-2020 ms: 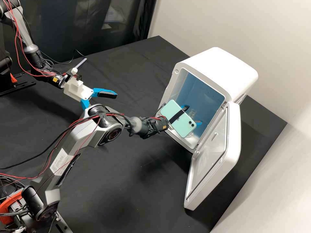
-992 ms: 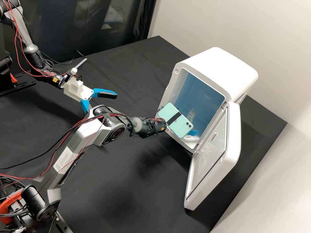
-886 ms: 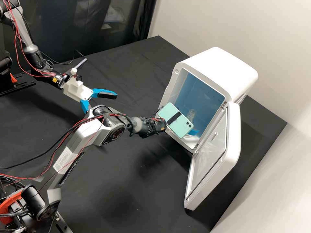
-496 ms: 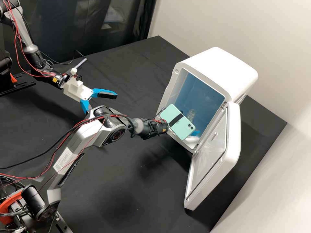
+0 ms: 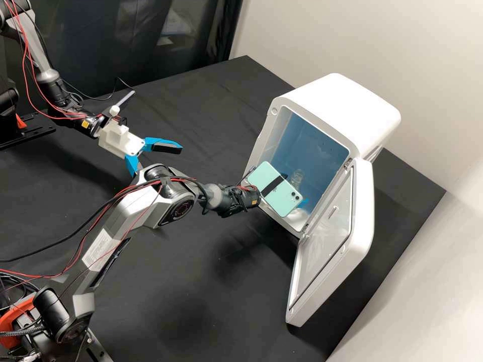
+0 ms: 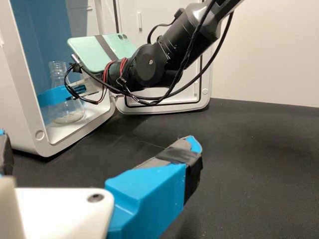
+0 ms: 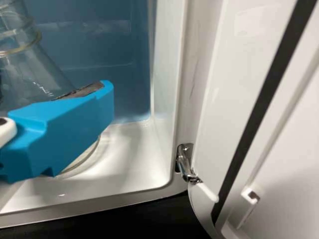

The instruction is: Take the flask out of the incubator

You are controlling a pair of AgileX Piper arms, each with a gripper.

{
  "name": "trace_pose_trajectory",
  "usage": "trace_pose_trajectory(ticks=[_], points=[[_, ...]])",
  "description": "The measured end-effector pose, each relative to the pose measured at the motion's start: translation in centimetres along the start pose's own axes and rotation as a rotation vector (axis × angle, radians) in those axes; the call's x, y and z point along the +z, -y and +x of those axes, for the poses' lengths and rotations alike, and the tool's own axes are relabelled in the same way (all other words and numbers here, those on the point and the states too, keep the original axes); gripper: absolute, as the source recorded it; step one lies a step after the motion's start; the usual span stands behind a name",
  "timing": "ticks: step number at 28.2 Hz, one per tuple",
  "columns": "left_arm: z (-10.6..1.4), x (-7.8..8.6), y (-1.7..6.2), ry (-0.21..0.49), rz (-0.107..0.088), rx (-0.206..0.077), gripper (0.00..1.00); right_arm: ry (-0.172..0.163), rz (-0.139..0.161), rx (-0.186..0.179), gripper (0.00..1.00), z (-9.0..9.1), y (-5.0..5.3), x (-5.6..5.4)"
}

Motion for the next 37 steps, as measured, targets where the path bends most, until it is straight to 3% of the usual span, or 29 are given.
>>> trace_pose_trajectory(ticks=[15,29,33,37], points=[[0.0,0.0,0.00,0.000,0.000,0.000,1.00,0.004,0.020,0.001,0.00,-0.2,0.2,0.3],[0.0,0.0,0.00,0.000,0.000,0.000,1.00,-0.001,0.011,0.005,0.00,-0.6,0.1,0.3],[0.0,0.0,0.00,0.000,0.000,0.000,1.00,0.000,0.021,-0.013,0.00,-1.8,0.3,0.7],[0.0,0.0,0.00,0.000,0.000,0.000,1.00,-0.029,0.047,-0.024,0.00,-4.4,0.3,0.9]])
